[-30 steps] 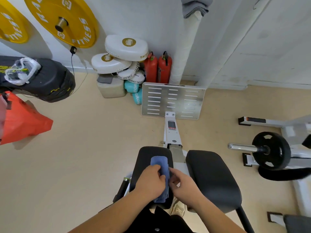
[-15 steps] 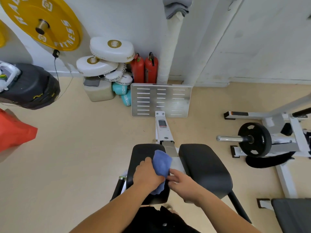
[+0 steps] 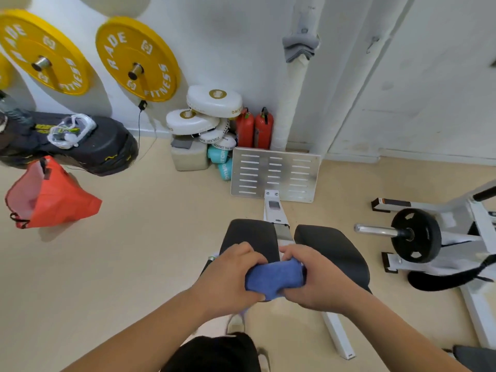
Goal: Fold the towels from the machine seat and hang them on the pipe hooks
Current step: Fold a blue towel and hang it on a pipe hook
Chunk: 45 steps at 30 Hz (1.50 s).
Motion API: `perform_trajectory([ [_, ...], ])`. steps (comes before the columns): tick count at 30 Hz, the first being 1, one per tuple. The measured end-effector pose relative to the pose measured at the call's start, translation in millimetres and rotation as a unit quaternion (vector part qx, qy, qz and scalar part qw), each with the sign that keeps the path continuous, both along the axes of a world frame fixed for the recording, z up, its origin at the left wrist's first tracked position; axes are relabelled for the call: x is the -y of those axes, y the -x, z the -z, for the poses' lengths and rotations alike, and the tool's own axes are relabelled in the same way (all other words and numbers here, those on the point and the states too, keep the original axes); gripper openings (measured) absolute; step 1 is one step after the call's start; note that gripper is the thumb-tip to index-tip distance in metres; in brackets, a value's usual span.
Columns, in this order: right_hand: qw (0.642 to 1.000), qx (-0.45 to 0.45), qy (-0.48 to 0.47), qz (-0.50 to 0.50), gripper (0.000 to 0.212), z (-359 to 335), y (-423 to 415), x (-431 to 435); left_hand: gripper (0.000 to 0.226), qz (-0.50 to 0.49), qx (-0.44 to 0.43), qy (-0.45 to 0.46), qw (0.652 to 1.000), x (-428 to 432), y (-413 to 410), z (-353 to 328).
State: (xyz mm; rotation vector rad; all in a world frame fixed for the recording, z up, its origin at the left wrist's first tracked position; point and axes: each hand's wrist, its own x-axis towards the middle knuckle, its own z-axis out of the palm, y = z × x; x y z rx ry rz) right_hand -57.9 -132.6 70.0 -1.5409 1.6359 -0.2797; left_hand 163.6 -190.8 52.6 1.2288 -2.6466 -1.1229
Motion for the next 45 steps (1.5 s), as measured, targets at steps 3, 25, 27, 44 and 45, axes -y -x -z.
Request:
perform_trajectory([
  [3,0.993,0.077,-0.003,0.086,0.037,-21,-5,-6,0.048,-0.090,-0.013,-0.046,0.995,-1,-18,-28],
  [25,0.886,0.330,-0.070,0.318,0.035,-21,-320,257,0.044,-0.382,-0.217,-0.234,0.867,256,-339,-37],
  [27,0.892,0.327,-0.071,0.303,0.035,-32,-319,265,0.043,-0.375,-0.216,-0.232,0.871,265,-336,-38],
  [44,0.818,0.273,0.053,0.503,0.030,-75,-85,460,0.042,-0.165,-0.214,-0.233,0.934,548,-54,-97],
  [45,0.813,0.265,0.055,0.515,0.030,-80,-69,472,0.043,-0.157,-0.207,-0.233,0.937,562,-35,-100],
])
